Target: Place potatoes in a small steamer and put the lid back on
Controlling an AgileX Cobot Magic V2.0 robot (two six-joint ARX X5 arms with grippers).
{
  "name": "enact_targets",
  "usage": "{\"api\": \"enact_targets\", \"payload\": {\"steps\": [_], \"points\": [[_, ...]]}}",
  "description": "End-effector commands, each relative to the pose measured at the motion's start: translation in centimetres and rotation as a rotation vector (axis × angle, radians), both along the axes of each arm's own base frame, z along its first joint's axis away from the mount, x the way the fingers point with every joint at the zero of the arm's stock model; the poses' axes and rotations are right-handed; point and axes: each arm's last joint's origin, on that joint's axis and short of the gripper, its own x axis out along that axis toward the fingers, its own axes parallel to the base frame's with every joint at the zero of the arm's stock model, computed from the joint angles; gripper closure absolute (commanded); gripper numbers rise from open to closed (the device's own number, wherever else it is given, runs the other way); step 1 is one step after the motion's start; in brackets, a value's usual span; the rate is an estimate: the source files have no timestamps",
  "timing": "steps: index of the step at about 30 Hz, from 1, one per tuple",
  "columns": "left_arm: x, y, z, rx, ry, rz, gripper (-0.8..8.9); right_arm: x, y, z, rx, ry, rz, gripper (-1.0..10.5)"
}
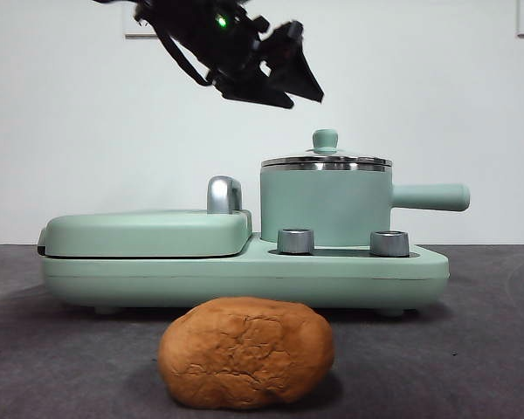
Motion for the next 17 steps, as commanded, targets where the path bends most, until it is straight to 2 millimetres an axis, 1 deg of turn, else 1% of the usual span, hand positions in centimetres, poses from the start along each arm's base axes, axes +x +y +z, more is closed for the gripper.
{"api": "enact_targets", "payload": {"steps": [1, 8, 17], "points": [[0.8, -1.4, -0.2, -0.012, -0.004, -0.016, 5.02, 0.0, 0.1, 0.6, 0.018, -0.015, -0.003, 7.0], [1.6, -3.1, -1.3, -0.012, 0.009, -0.056, 5.02, 0.0, 0.1, 0.6, 0.018, -0.015, -0.003, 7.0], [2.4, -3.8, -3.2, 0.001, 0.030, -0.060, 5.02, 0.0, 0.1, 0.6, 0.018, -0.015, -0.004, 7.0]]}}
